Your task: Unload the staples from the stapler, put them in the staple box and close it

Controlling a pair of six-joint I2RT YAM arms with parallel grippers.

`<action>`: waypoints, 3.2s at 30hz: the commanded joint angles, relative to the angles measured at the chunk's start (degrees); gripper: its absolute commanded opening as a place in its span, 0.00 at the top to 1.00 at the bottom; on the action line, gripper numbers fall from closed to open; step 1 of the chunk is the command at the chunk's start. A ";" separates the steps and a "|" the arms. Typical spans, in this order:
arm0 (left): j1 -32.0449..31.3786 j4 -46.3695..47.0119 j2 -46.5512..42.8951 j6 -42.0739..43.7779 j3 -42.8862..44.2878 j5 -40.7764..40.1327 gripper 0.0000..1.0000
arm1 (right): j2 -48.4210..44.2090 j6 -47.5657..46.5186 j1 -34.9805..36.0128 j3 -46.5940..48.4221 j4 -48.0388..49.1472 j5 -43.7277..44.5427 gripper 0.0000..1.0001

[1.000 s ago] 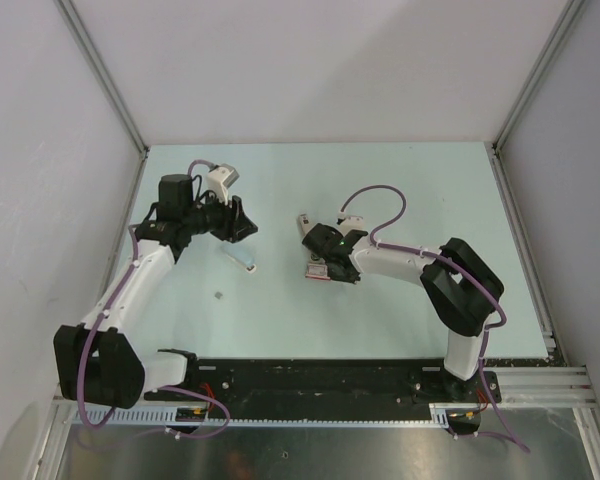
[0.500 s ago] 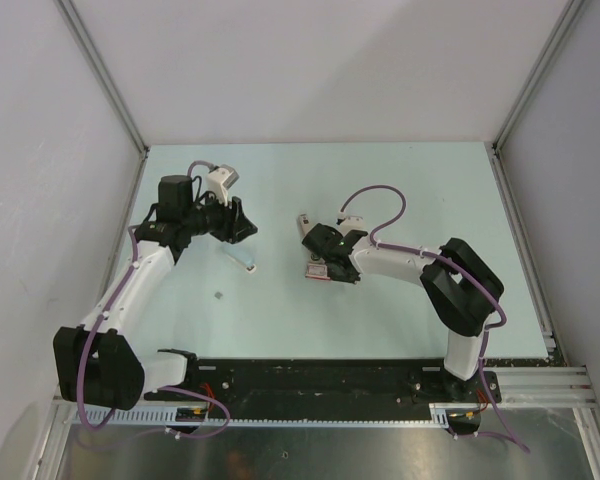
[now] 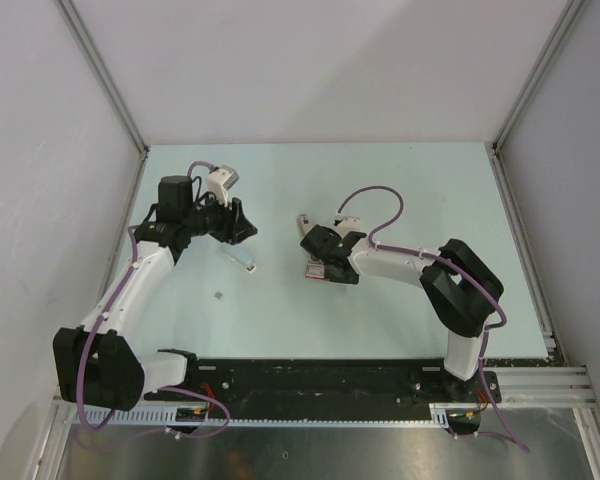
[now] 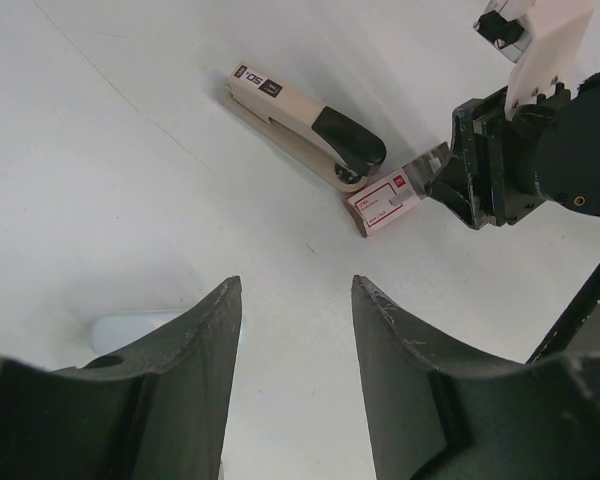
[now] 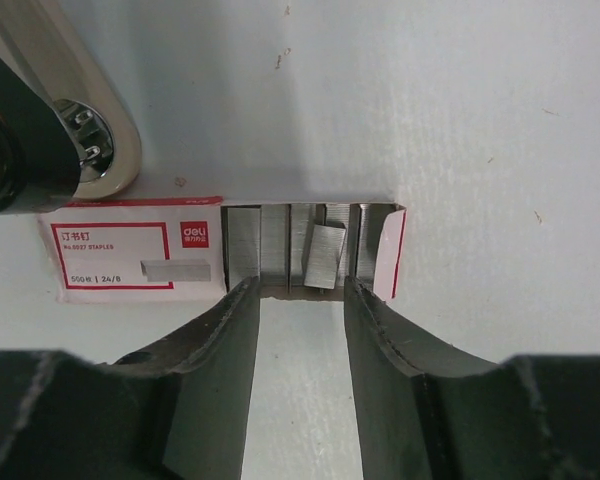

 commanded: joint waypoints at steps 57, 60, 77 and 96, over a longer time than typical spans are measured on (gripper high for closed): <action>-26.82 5.18 29.52 23.47 4.81 -21.53 0.56 | -11.72 0.27 -30.52 -32.82 44.00 -47.76 0.79; -27.17 5.37 30.00 23.49 4.84 -21.45 0.56 | -11.36 0.25 -30.32 -32.82 44.18 -47.94 0.82; -28.67 5.63 32.01 23.98 6.28 -21.70 0.56 | -8.83 1.57 -27.39 -31.69 49.29 -49.83 0.87; -30.43 5.69 30.67 25.75 4.66 -21.53 0.56 | -2.91 0.96 -22.28 -23.68 49.59 -52.46 0.83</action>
